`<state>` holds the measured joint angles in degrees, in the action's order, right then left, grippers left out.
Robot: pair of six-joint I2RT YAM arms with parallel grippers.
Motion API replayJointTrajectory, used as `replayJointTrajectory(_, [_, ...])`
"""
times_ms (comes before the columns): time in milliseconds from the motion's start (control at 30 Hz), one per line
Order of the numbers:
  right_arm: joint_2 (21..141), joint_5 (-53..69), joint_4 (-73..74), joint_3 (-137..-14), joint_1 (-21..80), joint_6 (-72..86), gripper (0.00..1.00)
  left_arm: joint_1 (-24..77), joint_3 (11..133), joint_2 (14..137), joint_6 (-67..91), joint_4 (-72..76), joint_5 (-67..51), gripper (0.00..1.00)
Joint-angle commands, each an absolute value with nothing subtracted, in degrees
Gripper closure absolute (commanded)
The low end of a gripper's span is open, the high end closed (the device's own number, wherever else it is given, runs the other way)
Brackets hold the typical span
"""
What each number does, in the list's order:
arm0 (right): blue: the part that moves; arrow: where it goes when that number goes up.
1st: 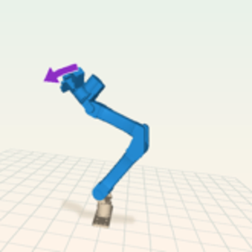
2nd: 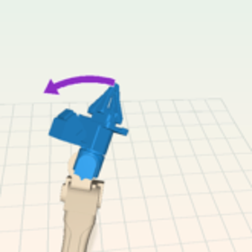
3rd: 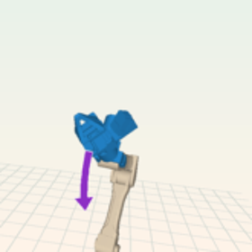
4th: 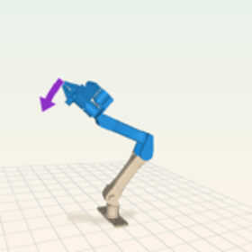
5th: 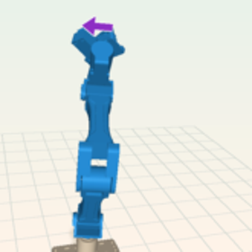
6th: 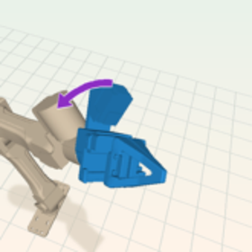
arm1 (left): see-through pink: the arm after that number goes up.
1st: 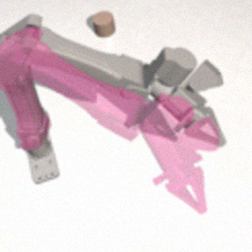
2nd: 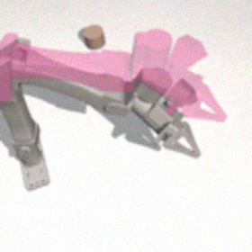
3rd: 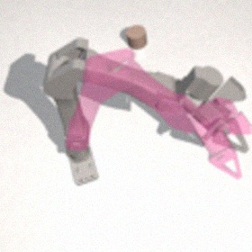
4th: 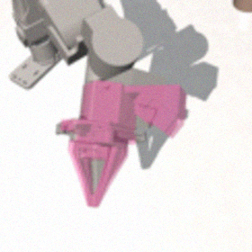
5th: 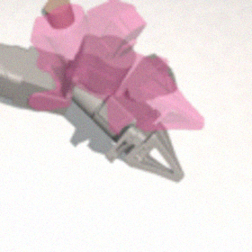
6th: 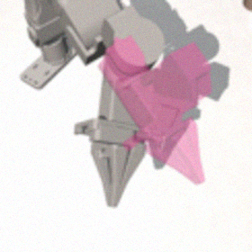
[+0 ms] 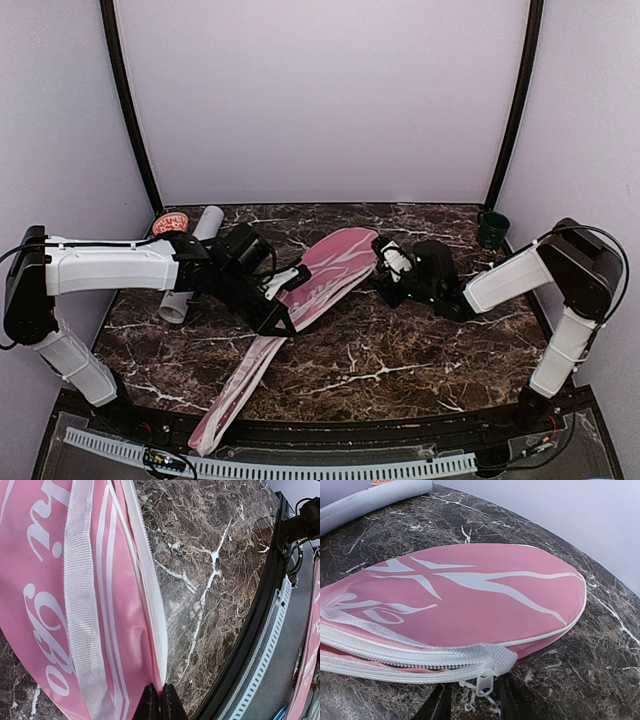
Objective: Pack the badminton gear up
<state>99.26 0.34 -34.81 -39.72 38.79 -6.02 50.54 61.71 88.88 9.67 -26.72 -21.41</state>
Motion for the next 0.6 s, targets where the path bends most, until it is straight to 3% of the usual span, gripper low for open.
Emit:
replayJointTrajectory(0, [100.61, -2.44, -38.89, -39.73, 39.59, -8.44, 0.70, 50.98, 61.26, 85.43, 9.31, -25.71, -23.92, 1.00])
replayJointTrajectory(300, [99.17, -3.02, -38.08, -38.46, 40.19, -9.40, 0.92, 50.98, 61.08, 85.73, 9.53, -25.14, -23.12, 1.00])
replayJointTrajectory(567, [96.90, -2.72, -37.16, -37.33, 40.60, -9.51, 0.98, 50.98, 61.09, 85.78, 9.65, -25.05, -22.54, 1.00])
